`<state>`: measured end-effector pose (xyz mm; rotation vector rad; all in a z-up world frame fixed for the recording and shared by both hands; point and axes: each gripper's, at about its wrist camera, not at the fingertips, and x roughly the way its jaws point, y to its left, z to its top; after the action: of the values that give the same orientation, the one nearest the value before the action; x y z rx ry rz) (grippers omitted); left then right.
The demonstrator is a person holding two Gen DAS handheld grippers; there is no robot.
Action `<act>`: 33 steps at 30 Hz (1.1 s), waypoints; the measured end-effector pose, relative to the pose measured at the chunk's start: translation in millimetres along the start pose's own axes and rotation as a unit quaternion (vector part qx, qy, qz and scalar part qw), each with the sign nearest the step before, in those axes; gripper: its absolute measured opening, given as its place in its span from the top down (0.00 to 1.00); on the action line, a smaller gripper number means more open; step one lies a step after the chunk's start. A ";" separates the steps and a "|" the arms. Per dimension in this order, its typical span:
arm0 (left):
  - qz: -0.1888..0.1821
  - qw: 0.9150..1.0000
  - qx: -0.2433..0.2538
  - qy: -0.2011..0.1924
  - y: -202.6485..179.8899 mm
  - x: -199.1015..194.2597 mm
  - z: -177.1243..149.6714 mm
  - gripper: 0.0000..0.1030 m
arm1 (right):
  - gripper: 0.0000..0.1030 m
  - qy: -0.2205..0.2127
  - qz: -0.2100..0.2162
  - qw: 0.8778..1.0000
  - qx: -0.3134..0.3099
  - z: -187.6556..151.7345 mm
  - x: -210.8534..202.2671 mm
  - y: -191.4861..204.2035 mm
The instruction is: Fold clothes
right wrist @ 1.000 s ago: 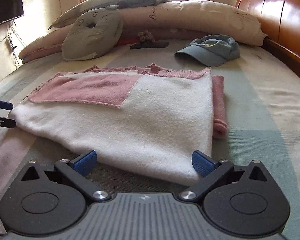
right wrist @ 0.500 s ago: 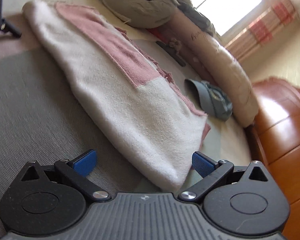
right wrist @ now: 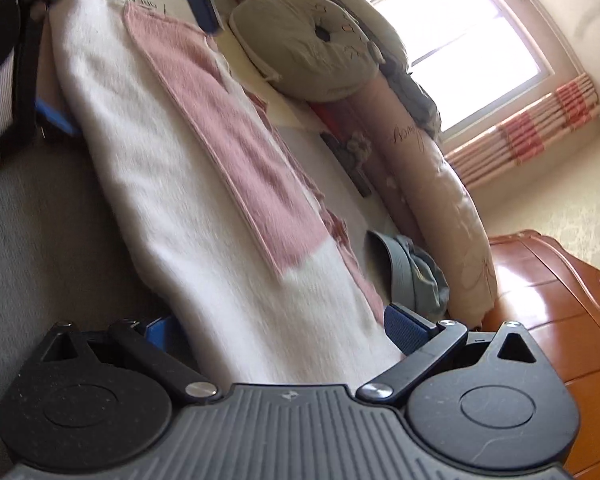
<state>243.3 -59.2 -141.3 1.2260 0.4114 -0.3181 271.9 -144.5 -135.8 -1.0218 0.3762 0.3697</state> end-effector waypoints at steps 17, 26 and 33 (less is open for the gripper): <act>0.064 0.992 0.079 0.068 2.8 20.6 -31.1 0.14 | 0.00 0.018 -0.061 0.995 -0.075 -26.0 13.2 -2.4; 0.042 0.987 0.125 0.090 -4.2 23.4 -49.3 0.39 | 0.00 0.036 -0.062 0.991 -0.111 -40.2 22.4 -19.3; 0.041 0.987 0.123 0.099 -28.2 23.9 -48.1 0.94 | 0.40 0.025 -0.039 0.984 -0.169 -40.0 18.6 9.4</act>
<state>245.5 -22.6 -189.6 1.5188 0.5006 -0.1794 278.7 -172.8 -170.4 -1.3769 0.3227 0.3435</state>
